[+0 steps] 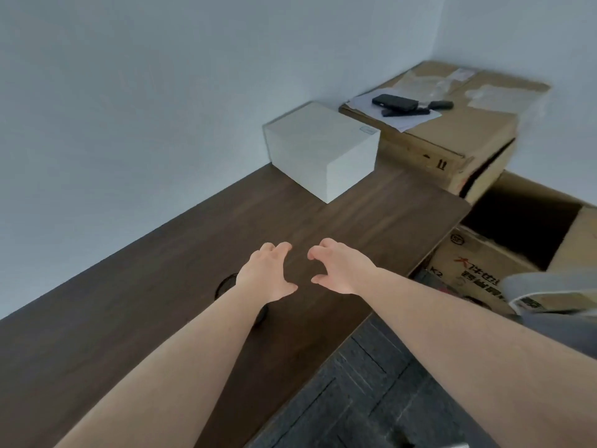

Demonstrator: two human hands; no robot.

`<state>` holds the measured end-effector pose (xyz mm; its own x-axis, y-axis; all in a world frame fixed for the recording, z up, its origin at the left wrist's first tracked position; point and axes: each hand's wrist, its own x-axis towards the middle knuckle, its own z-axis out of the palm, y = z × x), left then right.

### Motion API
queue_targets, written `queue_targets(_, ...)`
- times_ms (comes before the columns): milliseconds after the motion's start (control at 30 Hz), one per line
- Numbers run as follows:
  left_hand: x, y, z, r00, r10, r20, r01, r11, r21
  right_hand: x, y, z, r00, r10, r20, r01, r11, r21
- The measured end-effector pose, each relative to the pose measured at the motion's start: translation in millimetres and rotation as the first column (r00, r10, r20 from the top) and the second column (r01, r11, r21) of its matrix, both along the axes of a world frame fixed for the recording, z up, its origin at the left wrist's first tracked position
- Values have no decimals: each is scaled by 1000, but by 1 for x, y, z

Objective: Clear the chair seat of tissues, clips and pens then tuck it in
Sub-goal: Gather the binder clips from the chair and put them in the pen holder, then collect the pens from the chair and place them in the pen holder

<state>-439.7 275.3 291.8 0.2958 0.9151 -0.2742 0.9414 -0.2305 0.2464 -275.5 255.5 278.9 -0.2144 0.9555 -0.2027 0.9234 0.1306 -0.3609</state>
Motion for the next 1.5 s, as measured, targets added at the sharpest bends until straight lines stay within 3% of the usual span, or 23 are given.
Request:
queue_targets(233,134,-19,-16,956,-288,-61,287,957,-27,128,-69,-18,964,-263,50,266,962,-69)
queue_targets(500,283,-86,-65,788,-610,-77,593,787,-167,264,-195,-66,833,-539,125,553,813,-184)
queue_targets(833,397,-180,-154,572,-811,-121,752,578,-318,334,-334,-153,669,-715,203,729,577,-368)
queue_targets(1000,431,-207,-188,498,-851,-163,775,522,-357,355,-378,-194,597,-771,220,774,484,-408)
queue_targets(1100,456,-215,-201,487,-852,-193,777,523,-350,370,-393,-213,513,-828,226,827,406,-389)
queue_targets(1300,508,-220,-227,557,-814,-166,768,580,-271,390,-416,-241,346,-910,229,896,247,-370)
queue_targets(1433,534,-220,-247,555,-818,-154,776,575,-258,389,-420,-259,6,-979,202,886,-88,-455)
queue_targets(1500,546,-217,-258,531,-832,-158,794,554,-251,389,-417,-267,-64,-978,198,862,-154,-483)
